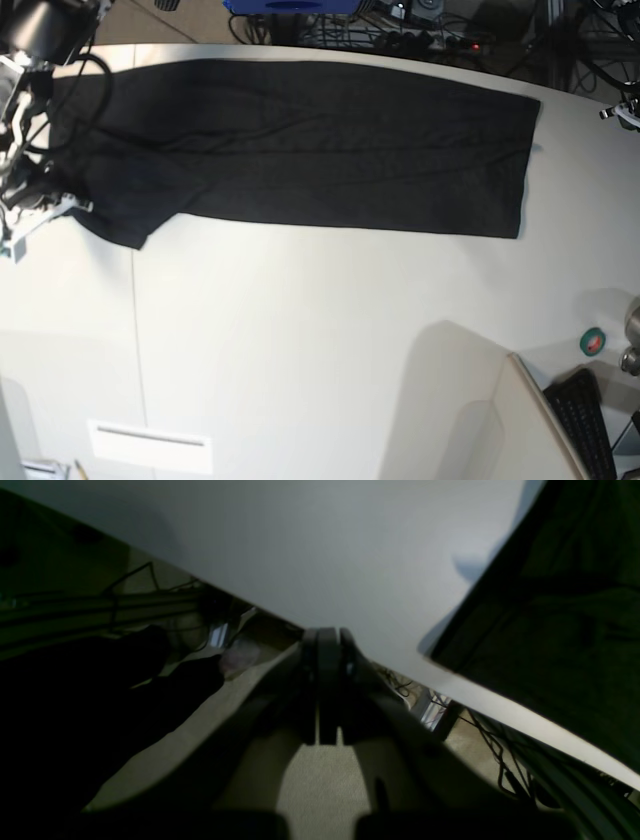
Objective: Layout the t-shirt on the table in an organized manner, then fold the t-shirt properly
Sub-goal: 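Move the right gripper to the shirt end and grasp its corner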
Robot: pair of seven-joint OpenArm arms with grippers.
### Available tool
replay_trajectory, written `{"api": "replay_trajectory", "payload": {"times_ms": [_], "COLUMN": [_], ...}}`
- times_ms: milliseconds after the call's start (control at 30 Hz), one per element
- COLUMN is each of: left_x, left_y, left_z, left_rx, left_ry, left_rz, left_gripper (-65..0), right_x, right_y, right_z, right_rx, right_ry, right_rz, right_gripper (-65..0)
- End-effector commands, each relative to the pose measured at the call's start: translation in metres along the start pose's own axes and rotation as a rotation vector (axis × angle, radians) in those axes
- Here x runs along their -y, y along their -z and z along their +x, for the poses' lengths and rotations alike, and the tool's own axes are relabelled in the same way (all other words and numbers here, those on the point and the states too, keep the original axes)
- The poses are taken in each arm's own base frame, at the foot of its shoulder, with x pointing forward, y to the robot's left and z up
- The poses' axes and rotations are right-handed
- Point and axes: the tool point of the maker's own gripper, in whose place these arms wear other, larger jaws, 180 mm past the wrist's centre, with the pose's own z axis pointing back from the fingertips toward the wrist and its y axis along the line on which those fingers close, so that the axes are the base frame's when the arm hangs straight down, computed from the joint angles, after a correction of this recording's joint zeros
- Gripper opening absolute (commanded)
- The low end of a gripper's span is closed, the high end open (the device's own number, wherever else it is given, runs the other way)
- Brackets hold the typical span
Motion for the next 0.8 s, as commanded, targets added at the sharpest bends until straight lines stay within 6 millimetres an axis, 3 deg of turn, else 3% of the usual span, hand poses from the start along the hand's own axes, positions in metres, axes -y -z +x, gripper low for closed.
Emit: {"api": "replay_trajectory", "payload": {"times_ms": [0, 300, 567, 767], "left_x": [-0.007, -0.009, -0.009, -0.009], "left_y": [-0.007, -0.008, -0.008, -0.009], "left_z": [0.014, 0.025, 0.027, 0.027], "left_rx": [0.038, 0.058, 0.062, 0.063], "left_ry": [0.022, 0.024, 0.026, 0.026], "left_rz": [0.022, 0.023, 0.024, 0.025], "left_gripper": [-65.0, -65.0, -65.0, -65.0], "right_x": [0.003, -0.016, -0.030, -0.037], "right_y": [-0.011, -0.051, -0.053, -0.056], "right_z": [0.010, -0.038, -0.090, -0.109], "right_rx": [0.047, 0.043, -0.065, -0.104], "right_ry": [-0.016, -0.062, -0.106, -0.148], "right_rz": [-0.015, -0.013, 0.049, 0.087], "right_gripper": [-65.0, -65.0, -65.0, -65.0]}}
